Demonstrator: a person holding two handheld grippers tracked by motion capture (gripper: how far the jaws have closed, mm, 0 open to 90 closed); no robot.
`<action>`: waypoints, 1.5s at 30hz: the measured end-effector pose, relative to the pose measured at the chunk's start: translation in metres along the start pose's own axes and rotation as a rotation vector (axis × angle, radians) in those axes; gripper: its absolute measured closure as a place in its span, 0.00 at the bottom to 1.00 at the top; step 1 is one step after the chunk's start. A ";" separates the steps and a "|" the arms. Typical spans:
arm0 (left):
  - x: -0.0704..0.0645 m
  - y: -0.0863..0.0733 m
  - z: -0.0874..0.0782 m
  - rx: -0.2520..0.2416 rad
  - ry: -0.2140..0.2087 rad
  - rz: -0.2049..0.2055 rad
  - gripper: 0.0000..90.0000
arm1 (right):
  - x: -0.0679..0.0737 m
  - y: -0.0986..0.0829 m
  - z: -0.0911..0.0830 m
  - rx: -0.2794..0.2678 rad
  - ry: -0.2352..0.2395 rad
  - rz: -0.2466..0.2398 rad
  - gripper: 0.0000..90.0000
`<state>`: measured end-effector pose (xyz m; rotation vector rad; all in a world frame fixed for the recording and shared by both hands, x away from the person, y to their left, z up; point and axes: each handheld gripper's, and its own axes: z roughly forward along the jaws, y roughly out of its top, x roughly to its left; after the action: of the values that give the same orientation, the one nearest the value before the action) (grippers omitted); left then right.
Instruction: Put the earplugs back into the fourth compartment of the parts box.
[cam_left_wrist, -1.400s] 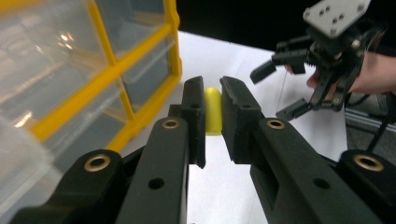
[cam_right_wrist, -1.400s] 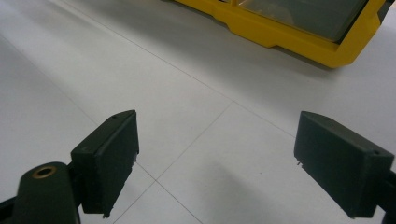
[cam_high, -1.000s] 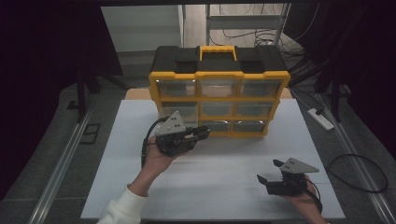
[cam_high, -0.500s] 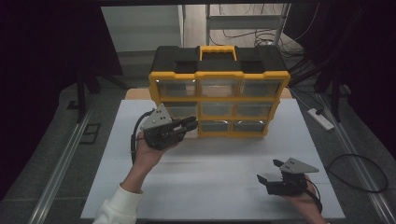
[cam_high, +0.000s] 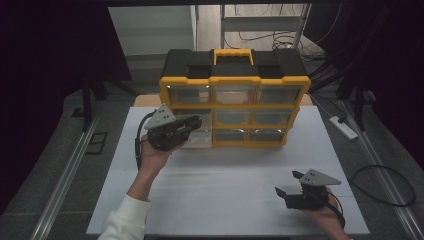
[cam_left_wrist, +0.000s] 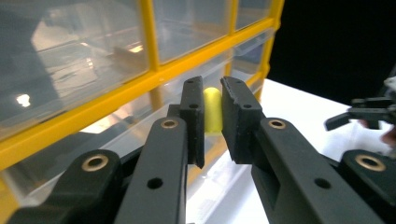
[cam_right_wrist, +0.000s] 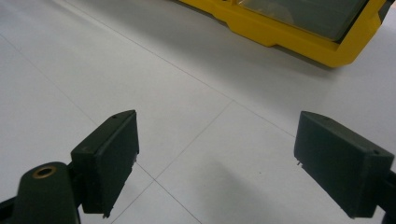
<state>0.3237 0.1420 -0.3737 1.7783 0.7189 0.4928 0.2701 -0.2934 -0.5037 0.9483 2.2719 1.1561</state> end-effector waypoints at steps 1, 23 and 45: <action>0.002 0.000 0.002 0.001 0.006 -0.004 0.87 | 0.000 0.000 0.000 0.001 0.000 -0.001 0.17; 0.005 0.000 0.006 0.012 0.027 -0.032 0.44 | -0.001 -0.001 -0.001 0.007 -0.010 0.002 0.17; -0.026 -0.052 -0.050 0.050 -0.043 -0.037 0.31 | 0.000 0.000 -0.005 -0.024 -0.014 0.005 0.17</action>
<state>0.2605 0.1702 -0.4074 1.8139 0.7385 0.4138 0.2671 -0.2955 -0.5009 0.9511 2.2406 1.1729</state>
